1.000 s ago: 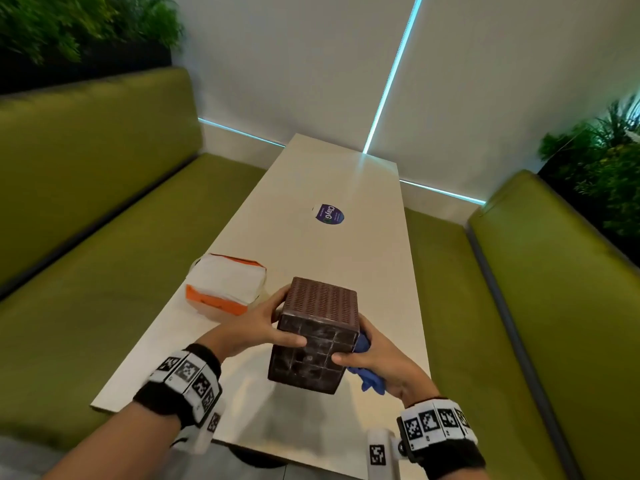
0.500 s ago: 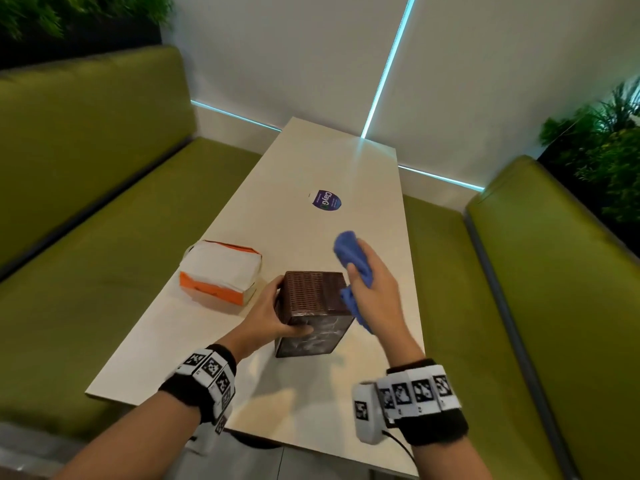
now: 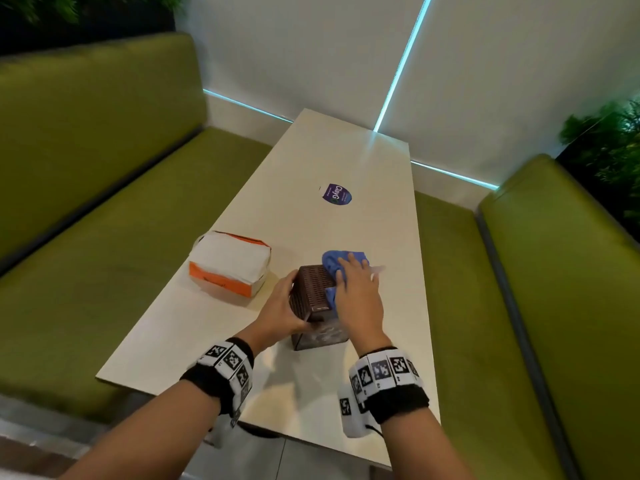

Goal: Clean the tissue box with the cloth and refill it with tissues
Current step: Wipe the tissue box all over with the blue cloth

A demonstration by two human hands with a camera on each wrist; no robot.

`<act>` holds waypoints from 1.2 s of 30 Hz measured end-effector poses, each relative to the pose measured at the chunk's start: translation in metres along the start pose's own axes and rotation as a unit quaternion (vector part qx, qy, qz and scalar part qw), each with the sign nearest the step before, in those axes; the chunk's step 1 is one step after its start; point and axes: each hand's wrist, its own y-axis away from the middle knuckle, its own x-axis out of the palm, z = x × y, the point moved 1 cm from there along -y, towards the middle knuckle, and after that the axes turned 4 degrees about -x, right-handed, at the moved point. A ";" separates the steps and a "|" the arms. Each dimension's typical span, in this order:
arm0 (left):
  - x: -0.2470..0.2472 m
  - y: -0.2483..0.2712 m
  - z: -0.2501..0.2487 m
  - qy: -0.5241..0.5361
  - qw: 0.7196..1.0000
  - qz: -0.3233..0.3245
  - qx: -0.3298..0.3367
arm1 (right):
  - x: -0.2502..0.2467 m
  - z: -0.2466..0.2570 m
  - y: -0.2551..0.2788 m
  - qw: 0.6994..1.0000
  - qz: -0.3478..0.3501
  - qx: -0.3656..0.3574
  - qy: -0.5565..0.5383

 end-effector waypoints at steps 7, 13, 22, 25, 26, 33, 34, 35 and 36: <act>-0.001 -0.004 0.005 0.014 1.000 0.005 0.011 | 0.008 0.040 0.011 0.994 0.032 -0.050 0.092; -0.001 -0.002 0.003 0.011 0.999 -0.019 0.026 | -0.001 0.015 0.001 0.998 0.050 -0.041 0.027; 0.001 -0.004 0.011 0.053 0.998 -0.016 0.035 | 0.013 0.047 0.030 0.994 0.051 -0.090 0.020; 0.001 -0.004 0.007 0.044 0.998 -0.024 0.047 | 0.008 0.039 0.026 0.993 0.066 -0.099 -0.024; 0.001 -0.005 0.009 0.033 0.998 -0.022 0.045 | 0.004 0.028 0.018 0.995 0.062 -0.072 -0.037; 0.000 -0.006 0.013 0.007 0.999 -0.015 0.036 | -0.011 0.006 0.008 0.999 0.023 0.021 0.007; -0.001 -0.006 0.013 -0.001 0.999 -0.012 0.041 | -0.006 0.015 0.016 0.999 0.021 -0.012 0.023; -0.002 -0.006 0.013 -0.008 0.999 -0.011 0.043 | -0.001 0.026 0.025 0.998 0.026 -0.045 0.022; -0.004 -0.006 0.012 -0.010 0.999 -0.016 0.047 | 0.004 0.034 0.032 0.997 0.034 -0.072 0.015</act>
